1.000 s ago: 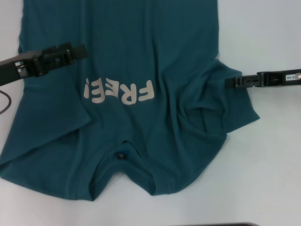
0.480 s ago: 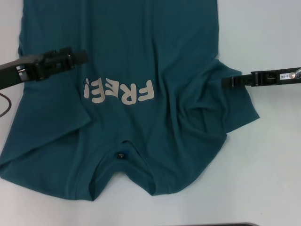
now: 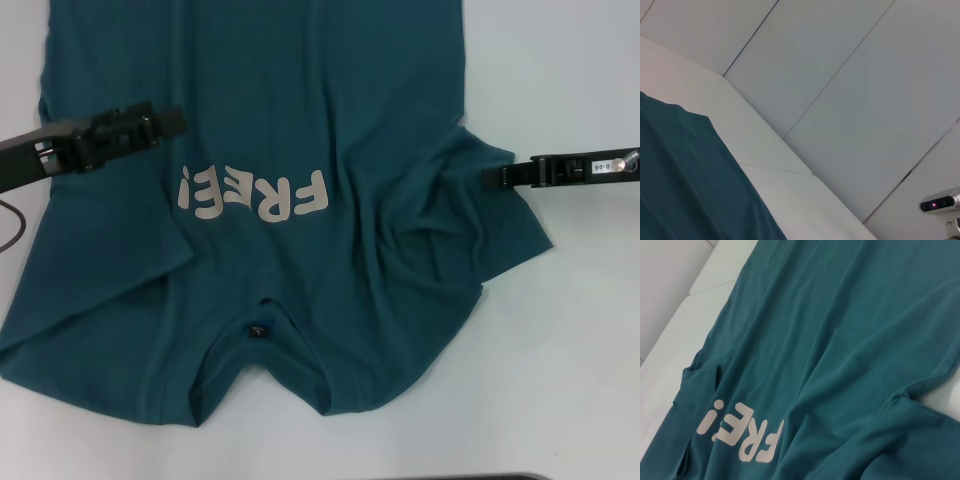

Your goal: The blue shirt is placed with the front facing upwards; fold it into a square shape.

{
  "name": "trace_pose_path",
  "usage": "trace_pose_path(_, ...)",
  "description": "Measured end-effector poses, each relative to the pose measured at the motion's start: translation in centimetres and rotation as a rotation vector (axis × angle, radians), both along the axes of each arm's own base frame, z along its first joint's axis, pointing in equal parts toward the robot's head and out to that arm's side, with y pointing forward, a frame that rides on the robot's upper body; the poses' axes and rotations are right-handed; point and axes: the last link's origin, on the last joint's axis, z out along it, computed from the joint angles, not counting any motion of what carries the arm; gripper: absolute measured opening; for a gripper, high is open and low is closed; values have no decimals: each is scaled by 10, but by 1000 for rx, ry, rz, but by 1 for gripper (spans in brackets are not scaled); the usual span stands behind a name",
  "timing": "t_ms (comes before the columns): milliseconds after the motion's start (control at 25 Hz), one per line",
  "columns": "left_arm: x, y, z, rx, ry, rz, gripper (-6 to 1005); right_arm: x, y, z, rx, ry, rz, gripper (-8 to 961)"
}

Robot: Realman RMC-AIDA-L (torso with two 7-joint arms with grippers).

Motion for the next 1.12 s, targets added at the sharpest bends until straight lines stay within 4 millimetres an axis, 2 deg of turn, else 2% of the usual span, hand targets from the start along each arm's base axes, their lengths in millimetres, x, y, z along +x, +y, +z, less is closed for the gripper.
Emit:
trace_pose_path(240, 1, 1, -1, -5, 1, -5, 890, 2, -2, 1, 15, 10, -3, 127)
trace_pose_path(440, 2, 2, -2, -4, 0, -3, 889, 8, -9, 8, 41, 39, -10, 12)
trace_pose_path(880, 1, 2, -7, -7, -6, 13, 890, 39, -33, 41, 101, 55, -81, 12)
trace_pose_path(1120, 1, 2, -6, -5, -4, 15, 890, 50, -47, 57, 129, 54, -102, 12)
